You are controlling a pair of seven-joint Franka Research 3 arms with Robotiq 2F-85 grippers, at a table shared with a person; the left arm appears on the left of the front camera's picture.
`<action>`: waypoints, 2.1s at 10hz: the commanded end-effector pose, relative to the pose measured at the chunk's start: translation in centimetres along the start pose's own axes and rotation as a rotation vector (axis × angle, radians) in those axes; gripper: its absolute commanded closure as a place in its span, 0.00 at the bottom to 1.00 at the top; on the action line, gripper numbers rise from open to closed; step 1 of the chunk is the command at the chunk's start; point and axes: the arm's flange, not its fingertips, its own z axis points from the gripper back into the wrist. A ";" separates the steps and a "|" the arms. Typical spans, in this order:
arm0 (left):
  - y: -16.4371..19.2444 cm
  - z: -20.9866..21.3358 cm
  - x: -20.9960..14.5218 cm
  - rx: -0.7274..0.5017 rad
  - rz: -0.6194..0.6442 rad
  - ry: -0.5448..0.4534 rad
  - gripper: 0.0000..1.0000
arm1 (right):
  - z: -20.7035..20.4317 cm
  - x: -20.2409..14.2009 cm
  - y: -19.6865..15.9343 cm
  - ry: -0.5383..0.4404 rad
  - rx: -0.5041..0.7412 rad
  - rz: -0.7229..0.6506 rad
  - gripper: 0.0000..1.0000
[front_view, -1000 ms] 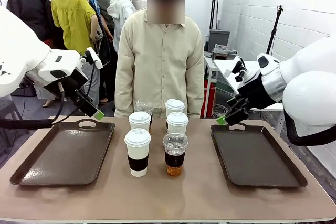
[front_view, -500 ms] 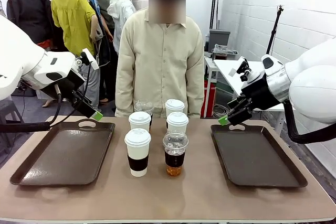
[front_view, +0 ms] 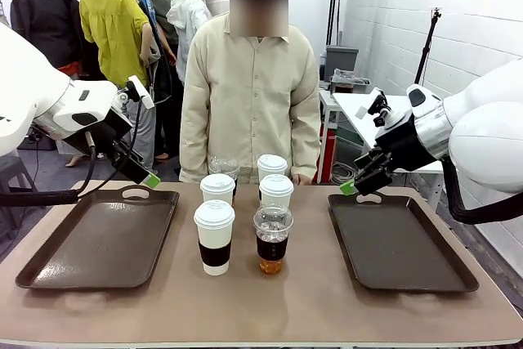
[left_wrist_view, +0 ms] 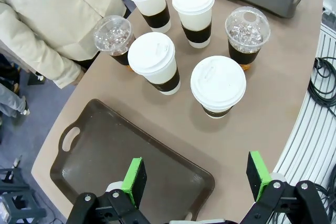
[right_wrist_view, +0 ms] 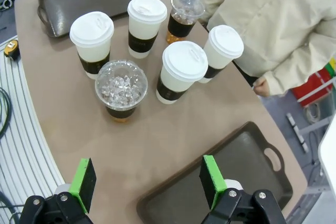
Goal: Distribute the coffee onto the tray.
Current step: Pick up one iced Americano and place it on the right Handle tray.
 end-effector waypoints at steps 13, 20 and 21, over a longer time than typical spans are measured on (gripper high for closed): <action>0.0 0.1 0.0 -0.002 -0.002 0.005 0.00 | 0.0 0.0 -0.1 -0.002 0.001 0.008 0.00; 0.0 0.1 0.0 -0.002 -0.002 0.005 0.00 | -0.7 3.3 -4.8 0.210 0.127 0.041 0.00; 0.0 0.1 0.0 -0.002 -0.002 0.005 0.00 | -0.8 3.9 -5.5 0.272 0.151 0.074 0.00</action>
